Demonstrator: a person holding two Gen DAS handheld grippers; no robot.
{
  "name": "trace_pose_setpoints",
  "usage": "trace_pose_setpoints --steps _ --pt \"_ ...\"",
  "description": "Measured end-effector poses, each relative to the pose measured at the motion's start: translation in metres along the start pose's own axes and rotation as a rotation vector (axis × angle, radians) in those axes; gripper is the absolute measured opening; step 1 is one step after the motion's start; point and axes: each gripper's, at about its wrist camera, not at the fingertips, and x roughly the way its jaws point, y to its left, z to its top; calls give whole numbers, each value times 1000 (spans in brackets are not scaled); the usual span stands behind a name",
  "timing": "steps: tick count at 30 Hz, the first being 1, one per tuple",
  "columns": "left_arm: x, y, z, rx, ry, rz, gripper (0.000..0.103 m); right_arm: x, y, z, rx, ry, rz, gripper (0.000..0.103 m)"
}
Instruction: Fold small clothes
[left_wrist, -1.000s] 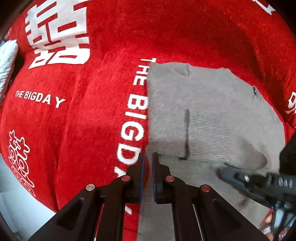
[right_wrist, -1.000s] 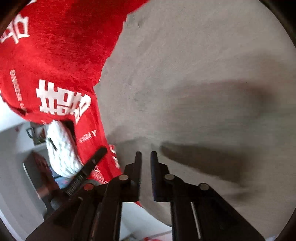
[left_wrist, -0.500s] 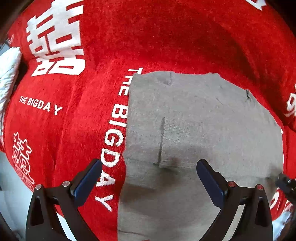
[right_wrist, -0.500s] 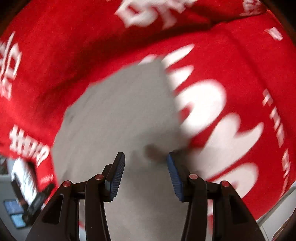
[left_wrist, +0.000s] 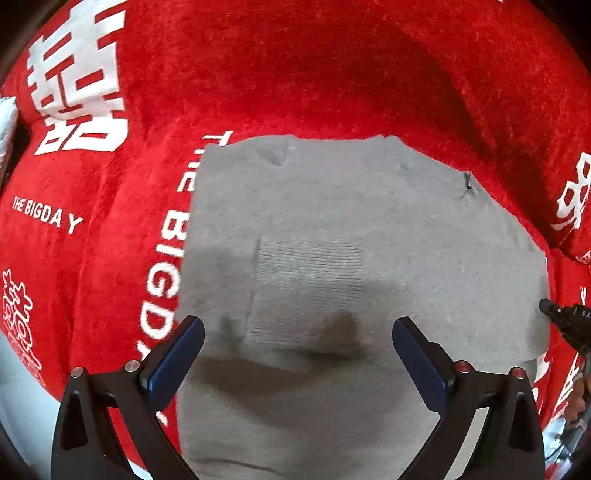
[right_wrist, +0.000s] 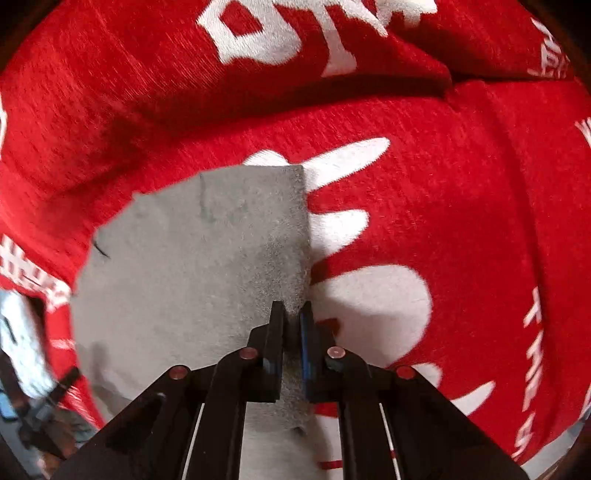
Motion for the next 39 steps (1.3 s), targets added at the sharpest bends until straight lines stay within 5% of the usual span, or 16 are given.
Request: trace_pose_setpoints --steps 12,20,22,24,39 --pt "0 -26 -9 88 38 64 102 -34 -33 -26 86 13 -5 16" --pt "-16 -40 -18 108 49 95 102 -48 -11 -59 48 58 35 18" --pt "-20 -43 -19 115 46 98 102 -49 -4 -62 40 70 46 28" --pt "-24 -48 -21 118 46 97 102 -52 0 -66 24 78 53 52" --pt "-38 -69 -55 102 56 132 102 -44 13 -87 -76 166 129 59"
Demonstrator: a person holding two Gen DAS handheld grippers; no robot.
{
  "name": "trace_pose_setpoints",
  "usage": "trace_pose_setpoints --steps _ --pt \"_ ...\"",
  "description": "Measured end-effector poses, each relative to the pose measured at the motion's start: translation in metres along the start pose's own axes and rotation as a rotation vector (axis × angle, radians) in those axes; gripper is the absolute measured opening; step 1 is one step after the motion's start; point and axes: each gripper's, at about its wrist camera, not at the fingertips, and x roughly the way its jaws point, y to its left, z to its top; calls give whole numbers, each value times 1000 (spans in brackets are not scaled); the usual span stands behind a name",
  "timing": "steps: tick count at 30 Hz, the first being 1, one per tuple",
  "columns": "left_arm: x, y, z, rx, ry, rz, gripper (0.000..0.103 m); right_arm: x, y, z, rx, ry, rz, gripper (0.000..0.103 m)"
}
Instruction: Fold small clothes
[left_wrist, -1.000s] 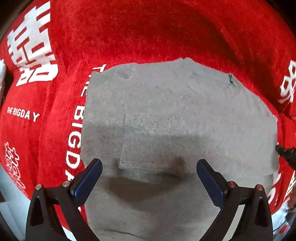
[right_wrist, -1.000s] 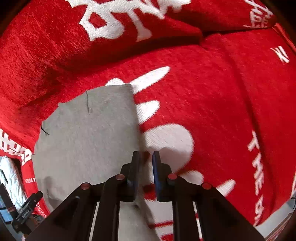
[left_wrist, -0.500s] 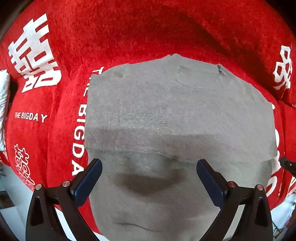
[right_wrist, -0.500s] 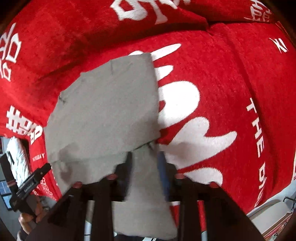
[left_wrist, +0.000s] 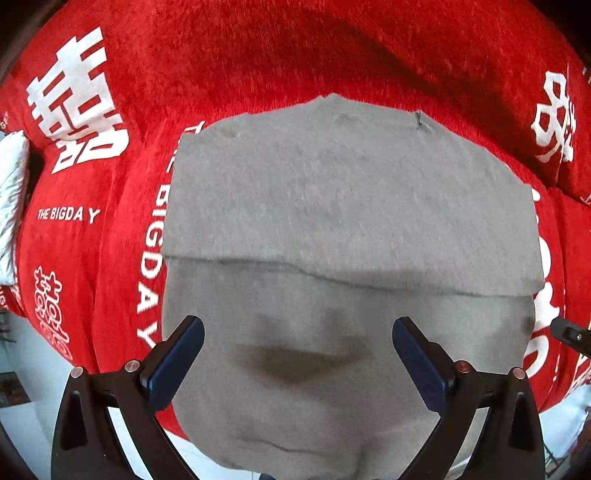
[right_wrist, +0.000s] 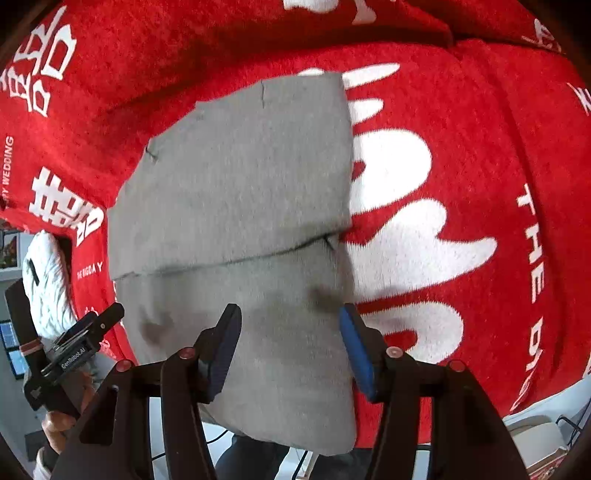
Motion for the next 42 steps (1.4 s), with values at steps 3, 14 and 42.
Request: trace_pose_setpoints --steps 3,14,42 --pt "1 0 -12 -15 12 8 102 4 -1 -3 -11 14 -1 60" --pt "8 5 -36 -15 52 20 102 9 6 -7 -18 -8 10 66" --pt "20 87 -90 23 88 -59 102 9 17 -87 92 -58 104 69"
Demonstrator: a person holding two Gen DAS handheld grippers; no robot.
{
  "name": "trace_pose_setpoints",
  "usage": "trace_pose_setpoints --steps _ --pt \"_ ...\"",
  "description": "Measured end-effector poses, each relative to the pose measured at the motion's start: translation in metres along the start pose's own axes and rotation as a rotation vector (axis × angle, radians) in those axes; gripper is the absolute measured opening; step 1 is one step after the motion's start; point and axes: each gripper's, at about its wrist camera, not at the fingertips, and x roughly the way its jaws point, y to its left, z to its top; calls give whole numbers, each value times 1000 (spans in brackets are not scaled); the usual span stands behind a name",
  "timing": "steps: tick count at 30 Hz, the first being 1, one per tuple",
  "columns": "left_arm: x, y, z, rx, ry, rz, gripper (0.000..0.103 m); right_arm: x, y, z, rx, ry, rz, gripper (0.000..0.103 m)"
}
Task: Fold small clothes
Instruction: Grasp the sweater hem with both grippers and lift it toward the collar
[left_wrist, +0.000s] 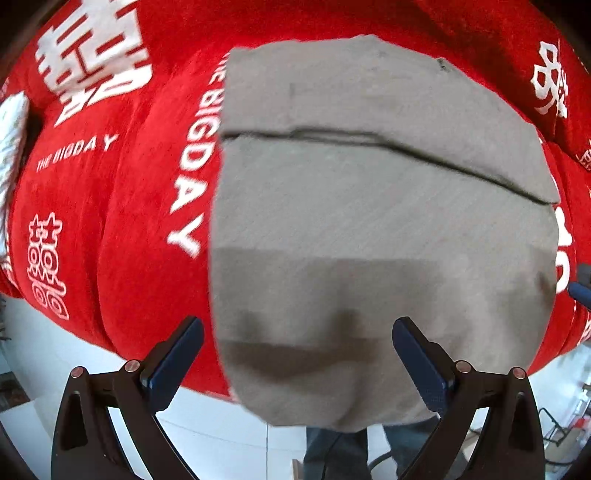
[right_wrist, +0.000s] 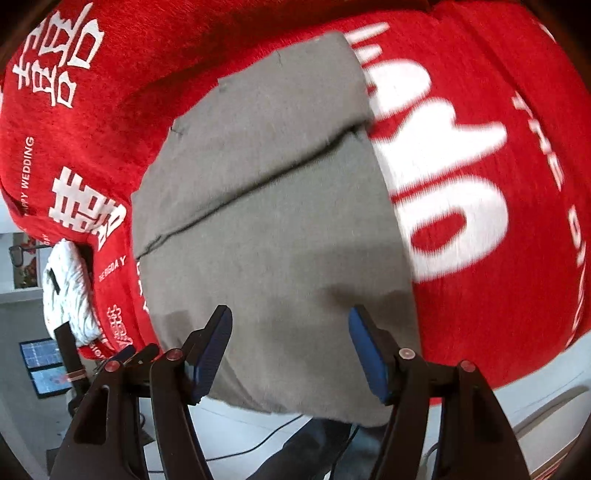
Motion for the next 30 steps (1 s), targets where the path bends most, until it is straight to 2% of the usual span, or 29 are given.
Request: trace_pose_setpoints --steps 5,9,17,23,29,30 --pt "14 27 -28 16 36 -33 102 10 -19 -39 6 52 -29 69" --pt "33 42 -58 26 89 -67 102 24 -39 -73 13 129 -61 69" --pt "74 40 -102 -49 148 -140 102 64 -82 -120 0 225 -103 69" --pt "101 40 -109 -88 125 -149 102 99 -102 -130 -25 227 -9 69" --pt "104 46 -120 -137 87 -193 102 119 -105 -133 -16 218 95 71" --pt "104 47 -122 -145 85 -194 101 120 -106 -133 -4 222 113 62"
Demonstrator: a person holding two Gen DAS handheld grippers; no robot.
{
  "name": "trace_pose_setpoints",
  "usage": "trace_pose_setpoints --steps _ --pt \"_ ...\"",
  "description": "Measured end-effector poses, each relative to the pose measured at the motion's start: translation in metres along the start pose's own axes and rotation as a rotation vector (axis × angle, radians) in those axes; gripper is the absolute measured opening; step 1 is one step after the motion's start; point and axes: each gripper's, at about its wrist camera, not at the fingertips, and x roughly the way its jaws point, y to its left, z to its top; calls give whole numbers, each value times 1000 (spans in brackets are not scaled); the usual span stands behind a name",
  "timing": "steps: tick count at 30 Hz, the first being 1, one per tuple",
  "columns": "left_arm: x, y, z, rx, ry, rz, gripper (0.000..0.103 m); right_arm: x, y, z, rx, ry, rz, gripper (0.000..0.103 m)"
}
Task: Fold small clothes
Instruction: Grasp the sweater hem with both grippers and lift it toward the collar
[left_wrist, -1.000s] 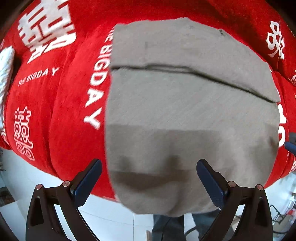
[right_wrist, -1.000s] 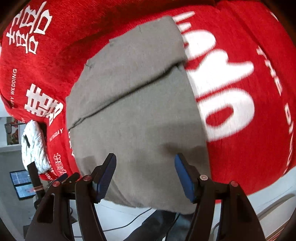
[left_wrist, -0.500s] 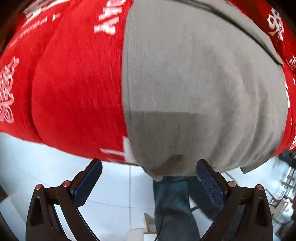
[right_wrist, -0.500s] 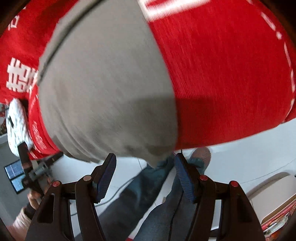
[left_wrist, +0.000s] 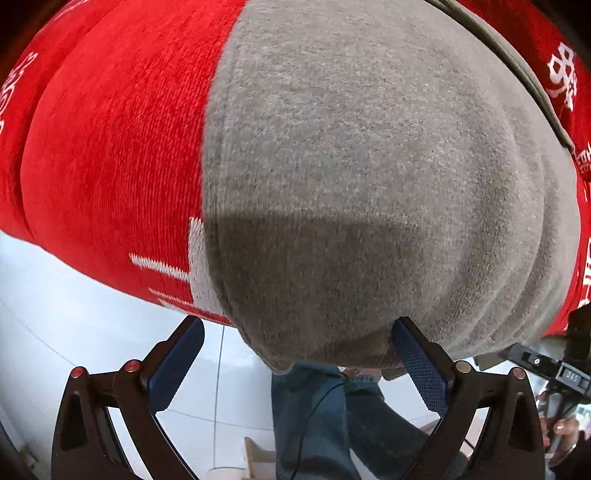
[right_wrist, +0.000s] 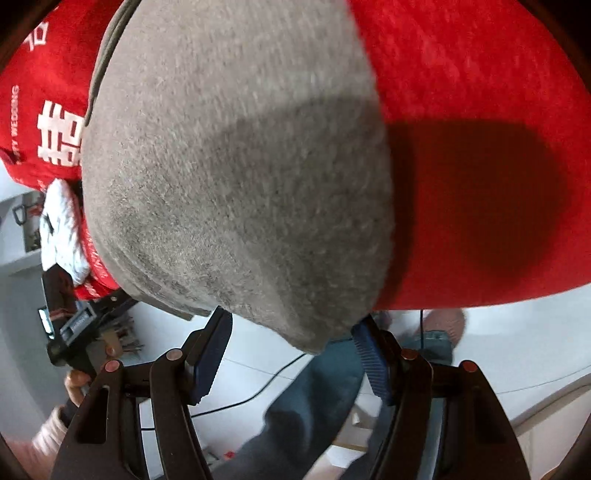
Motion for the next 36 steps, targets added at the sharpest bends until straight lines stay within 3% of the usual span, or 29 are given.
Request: trace_pose_setpoints --steps 1,2,4,6,11,16,25,29,36 --pt "0 0 -3 1 -5 -8 95 0 -2 -2 15 3 20 47" --pt "-1 -3 -7 10 -10 -46 78 0 -3 -1 35 8 32 10" --pt "-4 -14 -4 24 -13 -68 61 -3 -3 -1 77 18 72 11" --pt "-8 -21 -7 61 -4 -102 14 -13 6 -3 49 14 107 10" --pt "-38 -22 -8 72 -11 -193 13 -62 40 -2 -16 -18 230 10" --pt "-93 -25 10 90 -74 -297 13 -107 84 14 -33 -107 326 10" --pt "-181 -35 107 126 -236 -419 13 -161 142 85 -50 -293 455 10" --pt "-193 -46 156 174 -282 -386 13 -171 157 126 -49 -332 480 10" --pt "-184 -66 223 165 -309 -340 13 -177 154 210 26 -344 493 10"
